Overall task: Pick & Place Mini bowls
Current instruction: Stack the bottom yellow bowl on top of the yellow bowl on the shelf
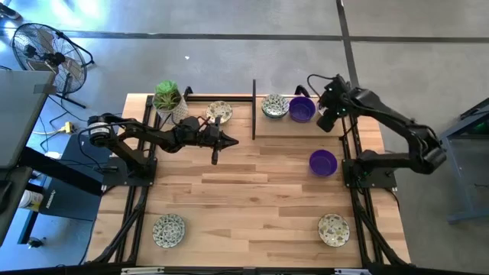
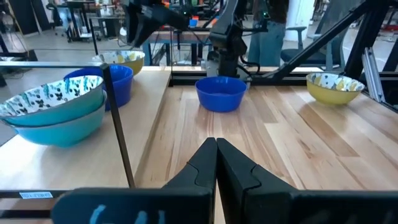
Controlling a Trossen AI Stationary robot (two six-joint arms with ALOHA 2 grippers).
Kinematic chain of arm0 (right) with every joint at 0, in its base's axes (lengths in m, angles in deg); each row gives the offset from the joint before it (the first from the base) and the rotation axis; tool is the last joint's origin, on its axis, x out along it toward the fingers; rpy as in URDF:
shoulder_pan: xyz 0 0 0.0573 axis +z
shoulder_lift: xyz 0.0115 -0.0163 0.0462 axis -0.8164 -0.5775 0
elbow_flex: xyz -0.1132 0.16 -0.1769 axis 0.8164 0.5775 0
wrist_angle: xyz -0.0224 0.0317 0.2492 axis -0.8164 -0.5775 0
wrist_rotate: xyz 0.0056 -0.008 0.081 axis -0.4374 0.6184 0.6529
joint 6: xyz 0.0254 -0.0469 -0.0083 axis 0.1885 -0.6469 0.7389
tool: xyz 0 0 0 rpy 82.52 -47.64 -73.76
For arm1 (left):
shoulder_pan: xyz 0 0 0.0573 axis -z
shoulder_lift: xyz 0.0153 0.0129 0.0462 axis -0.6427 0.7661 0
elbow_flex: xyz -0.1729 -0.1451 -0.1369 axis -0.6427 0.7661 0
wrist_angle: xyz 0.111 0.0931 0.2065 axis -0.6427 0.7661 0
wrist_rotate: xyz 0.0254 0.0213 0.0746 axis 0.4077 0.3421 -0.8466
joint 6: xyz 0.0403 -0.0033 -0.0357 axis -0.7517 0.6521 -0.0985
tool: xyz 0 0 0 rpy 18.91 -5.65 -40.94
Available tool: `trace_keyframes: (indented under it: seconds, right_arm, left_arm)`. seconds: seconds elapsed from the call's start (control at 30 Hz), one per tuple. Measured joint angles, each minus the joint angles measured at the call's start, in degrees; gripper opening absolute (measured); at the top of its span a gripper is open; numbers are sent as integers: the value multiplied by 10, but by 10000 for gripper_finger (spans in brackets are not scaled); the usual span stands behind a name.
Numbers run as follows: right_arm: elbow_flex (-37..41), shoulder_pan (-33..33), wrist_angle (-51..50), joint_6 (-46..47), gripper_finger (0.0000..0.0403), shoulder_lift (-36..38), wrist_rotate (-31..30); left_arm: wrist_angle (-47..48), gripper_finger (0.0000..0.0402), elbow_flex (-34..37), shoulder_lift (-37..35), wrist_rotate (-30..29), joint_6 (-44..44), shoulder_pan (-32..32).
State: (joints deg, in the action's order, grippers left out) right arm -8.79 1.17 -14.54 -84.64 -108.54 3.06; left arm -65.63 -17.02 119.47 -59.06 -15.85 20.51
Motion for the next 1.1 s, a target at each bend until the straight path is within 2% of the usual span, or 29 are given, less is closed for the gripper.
trace_keyframes:
  seconds: [0.07,0.17,0.3,0.4,0.53,0.67,0.8,0.93,1.1]
  right_arm:
    - [0,0,13,13,99,26,19]
    - [6,6,50,30,99,62,103]
    - [50,35,160,47,84,106,257]
    - [104,66,261,74,53,130,303]
    - [169,119,374,95,7,149,290]
    - [189,171,419,102,11,157,265]
    - [161,229,355,103,2,162,221]
    - [123,309,268,114,5,163,150]
    - [105,416,187,190,7,153,104]
  left_arm:
    - [0,0,0,0,0,-1,0]
    - [-2,0,1,0,0,-2,0]
    - [-3,0,1,0,-14,-2,0]
    - [-2,0,1,0,-26,-1,0]
    - [1,0,1,0,-29,-1,0]
    - [1,0,-10,0,-28,3,0]
    - [-5,0,-17,0,-16,3,0]
    - [-7,0,-22,0,-15,3,0]
    - [-5,0,-22,0,-14,3,0]
